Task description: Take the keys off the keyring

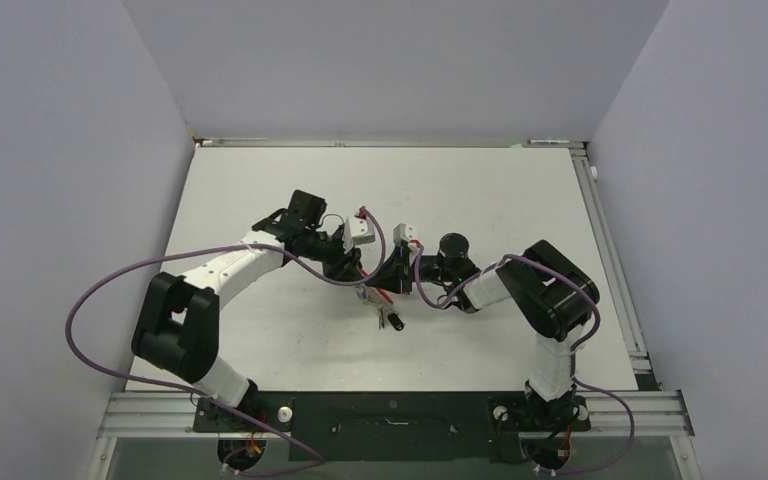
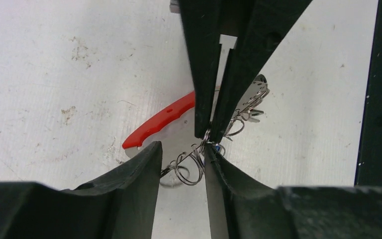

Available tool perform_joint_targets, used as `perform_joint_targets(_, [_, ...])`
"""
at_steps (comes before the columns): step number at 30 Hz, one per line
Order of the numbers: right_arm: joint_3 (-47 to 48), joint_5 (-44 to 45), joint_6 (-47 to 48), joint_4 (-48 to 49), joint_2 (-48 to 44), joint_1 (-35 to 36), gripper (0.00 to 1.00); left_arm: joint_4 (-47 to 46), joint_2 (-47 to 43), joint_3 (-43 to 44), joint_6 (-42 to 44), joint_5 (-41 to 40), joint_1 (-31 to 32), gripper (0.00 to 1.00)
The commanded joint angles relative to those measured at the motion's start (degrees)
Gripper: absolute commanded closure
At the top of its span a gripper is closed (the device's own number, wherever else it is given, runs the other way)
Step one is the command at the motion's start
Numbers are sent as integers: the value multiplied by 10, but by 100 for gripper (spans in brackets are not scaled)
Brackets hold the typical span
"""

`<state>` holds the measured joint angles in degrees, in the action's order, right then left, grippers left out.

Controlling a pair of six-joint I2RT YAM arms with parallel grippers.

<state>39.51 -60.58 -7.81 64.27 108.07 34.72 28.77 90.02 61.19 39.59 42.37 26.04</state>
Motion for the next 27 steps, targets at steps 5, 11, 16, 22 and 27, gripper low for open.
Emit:
perform_joint_targets(5, [-22, 22, -67, 165, -13, -9, 95, -152, -58, -63, -169, 95, -78, 60])
perform_joint_targets(11, [-27, 26, -104, 212, 2, -12, 95, -167, -93, -93, -180, 106, -85, 56])
perform_joint_targets(16, [-34, 40, -137, 264, 17, -11, 95, -189, -96, -84, -215, 129, -86, 56])
perform_joint_targets(22, [-40, 80, -181, 305, 34, -14, 95, -241, -94, -90, -299, 142, -88, 57])
perform_joint_targets(27, [-41, 101, -221, 331, 44, -23, 95, -306, -102, -133, -413, 146, -112, 49])
